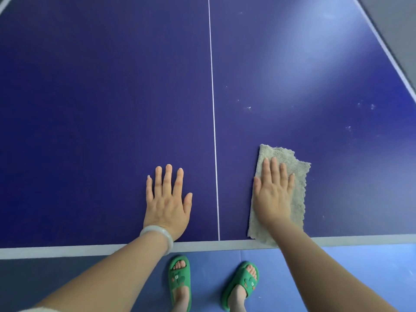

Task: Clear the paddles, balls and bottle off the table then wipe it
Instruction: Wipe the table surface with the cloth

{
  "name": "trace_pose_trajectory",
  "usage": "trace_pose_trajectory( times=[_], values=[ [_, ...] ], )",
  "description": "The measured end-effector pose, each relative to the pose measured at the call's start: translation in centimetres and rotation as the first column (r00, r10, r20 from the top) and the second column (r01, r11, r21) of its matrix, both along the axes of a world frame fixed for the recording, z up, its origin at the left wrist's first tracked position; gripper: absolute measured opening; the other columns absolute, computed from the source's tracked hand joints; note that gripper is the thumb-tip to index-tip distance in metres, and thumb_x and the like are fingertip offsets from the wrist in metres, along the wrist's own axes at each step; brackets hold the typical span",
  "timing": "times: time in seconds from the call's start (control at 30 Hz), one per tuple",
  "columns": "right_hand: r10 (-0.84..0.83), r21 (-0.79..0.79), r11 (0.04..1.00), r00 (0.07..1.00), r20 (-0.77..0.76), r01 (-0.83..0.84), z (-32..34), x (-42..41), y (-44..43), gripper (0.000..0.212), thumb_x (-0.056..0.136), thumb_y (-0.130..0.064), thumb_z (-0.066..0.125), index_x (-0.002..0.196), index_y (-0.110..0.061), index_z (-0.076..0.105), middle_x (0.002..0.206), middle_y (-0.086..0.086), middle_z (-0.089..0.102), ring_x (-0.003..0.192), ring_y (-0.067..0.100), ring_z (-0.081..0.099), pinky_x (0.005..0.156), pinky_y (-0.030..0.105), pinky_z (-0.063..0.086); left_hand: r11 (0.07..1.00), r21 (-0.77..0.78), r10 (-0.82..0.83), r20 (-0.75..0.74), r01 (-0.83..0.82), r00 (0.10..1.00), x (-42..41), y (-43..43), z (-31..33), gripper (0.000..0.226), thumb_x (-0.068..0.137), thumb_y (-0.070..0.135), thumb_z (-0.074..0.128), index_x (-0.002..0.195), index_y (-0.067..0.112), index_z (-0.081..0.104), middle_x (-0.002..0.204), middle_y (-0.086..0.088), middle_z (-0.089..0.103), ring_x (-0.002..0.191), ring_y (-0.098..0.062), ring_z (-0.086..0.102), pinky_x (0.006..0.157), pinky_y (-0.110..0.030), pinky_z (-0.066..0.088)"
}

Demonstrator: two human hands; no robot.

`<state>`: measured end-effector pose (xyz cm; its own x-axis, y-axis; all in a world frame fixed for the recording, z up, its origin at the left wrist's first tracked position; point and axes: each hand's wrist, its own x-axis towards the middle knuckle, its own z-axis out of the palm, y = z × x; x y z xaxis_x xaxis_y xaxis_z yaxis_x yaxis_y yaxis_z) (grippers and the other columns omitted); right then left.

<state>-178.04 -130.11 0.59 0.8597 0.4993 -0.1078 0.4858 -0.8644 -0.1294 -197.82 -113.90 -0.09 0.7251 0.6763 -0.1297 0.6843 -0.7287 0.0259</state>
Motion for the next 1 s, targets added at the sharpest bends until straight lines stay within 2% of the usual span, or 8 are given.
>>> trace_pose_trajectory(
  times=[0.17, 0.3, 0.43, 0.63, 0.7, 0.8, 0.9, 1.0],
  values=[
    [0.128, 0.014, 0.992, 0.992, -0.014, -0.128, -0.9, -2.2, -0.7, 0.058, 0.104, -0.038, 0.017, 0.158, -0.021, 0.004, 0.165, -0.002, -0.001, 0.152, 0.020, -0.009, 0.122, 0.046, -0.006, 0.999, -0.033, 0.038, -0.062, -0.041, 0.997, 0.6, -0.3, 0.6, 0.063, 0.100, 0.046, 0.020, 0.156, 0.015, 0.016, 0.162, -0.014, 0.014, 0.150, -0.036, 0.004, 0.121, -0.054, 0.008],
    [0.360, 0.047, 0.932, 0.933, -0.011, -0.359, -0.6, -1.0, -4.3, 0.056, 0.104, -0.037, 0.017, 0.158, -0.022, 0.013, 0.165, -0.004, 0.007, 0.152, 0.018, -0.002, 0.123, 0.046, 0.002, 0.992, -0.111, 0.072, 0.096, -0.061, 0.993, 4.3, -2.7, 2.0, 0.055, 0.100, 0.033, 0.041, 0.149, 0.009, 0.035, 0.158, -0.016, 0.024, 0.149, -0.034, 0.014, 0.121, -0.050, 0.013],
    [0.488, 0.016, 0.873, 0.873, -0.002, -0.488, -0.4, 3.2, -8.9, 0.054, 0.105, -0.037, 0.019, 0.157, -0.025, 0.015, 0.164, -0.007, 0.009, 0.152, 0.015, 0.002, 0.123, 0.046, 0.007, 0.963, -0.216, 0.189, 0.105, -0.164, 0.976, 9.6, -8.3, 1.6, 0.067, 0.101, 0.048, 0.029, 0.156, 0.013, 0.014, 0.163, -0.016, 0.004, 0.151, -0.032, -0.003, 0.122, -0.047, 0.000],
    [-0.006, 0.006, 1.000, 1.000, 0.003, 0.006, -0.6, 7.3, -8.5, 0.056, 0.104, -0.034, 0.017, 0.158, -0.022, 0.003, 0.165, -0.003, -0.002, 0.152, 0.018, -0.005, 0.123, 0.045, -0.004, 0.948, -0.068, 0.314, 0.040, -0.311, 0.948, 11.6, -11.1, 0.0, 0.075, 0.097, 0.053, 0.022, 0.155, 0.006, 0.012, 0.161, -0.022, 0.007, 0.150, -0.037, 0.000, 0.121, -0.054, 0.001],
    [0.157, 0.047, 0.986, 0.987, 0.026, -0.159, -0.8, 5.1, -7.6, 0.056, 0.104, -0.033, 0.023, 0.158, -0.021, 0.010, 0.164, -0.001, 0.003, 0.152, 0.021, 0.000, 0.123, 0.047, -0.001, 0.946, -0.047, 0.321, 0.025, -0.319, 0.947, 11.9, -11.2, -0.3, 0.073, 0.097, 0.049, 0.024, 0.154, 0.004, 0.016, 0.161, -0.023, 0.010, 0.150, -0.038, 0.003, 0.120, -0.055, 0.004],
    [0.580, 0.059, 0.812, 0.814, 0.019, -0.580, -0.9, 4.1, -10.3, 0.056, 0.104, -0.033, 0.030, 0.157, -0.023, 0.017, 0.165, -0.004, 0.010, 0.152, 0.019, 0.006, 0.123, 0.047, 0.007, 0.945, -0.039, 0.326, 0.008, -0.325, 0.945, 12.0, -11.3, -0.3, 0.071, 0.097, 0.045, 0.025, 0.153, 0.003, 0.018, 0.160, -0.024, 0.012, 0.150, -0.039, 0.005, 0.120, -0.056, 0.006],
    [0.716, 0.033, 0.696, 0.697, 0.029, -0.717, -0.7, 8.9, -15.2, 0.059, 0.101, -0.032, 0.038, 0.157, -0.026, 0.019, 0.164, -0.007, 0.013, 0.152, 0.018, 0.010, 0.123, 0.044, 0.006, 0.944, -0.029, 0.330, 0.015, -0.330, 0.944, 12.0, -11.4, -0.2, 0.072, 0.096, 0.046, 0.019, 0.153, 0.002, 0.019, 0.160, -0.024, 0.012, 0.150, -0.038, 0.005, 0.120, -0.055, 0.006],
    [0.500, 0.007, 0.865, 0.865, 0.041, -0.501, -0.4, 14.7, -17.9, 0.056, 0.100, -0.032, 0.028, 0.155, -0.026, 0.018, 0.163, -0.005, 0.016, 0.151, 0.019, 0.014, 0.123, 0.045, 0.009, 0.944, -0.016, 0.329, 0.023, -0.329, 0.944, 12.1, -11.4, -0.1, 0.073, 0.095, 0.047, 0.018, 0.153, 0.002, 0.019, 0.160, -0.024, 0.013, 0.150, -0.038, 0.006, 0.121, -0.055, 0.006]
  ],
)
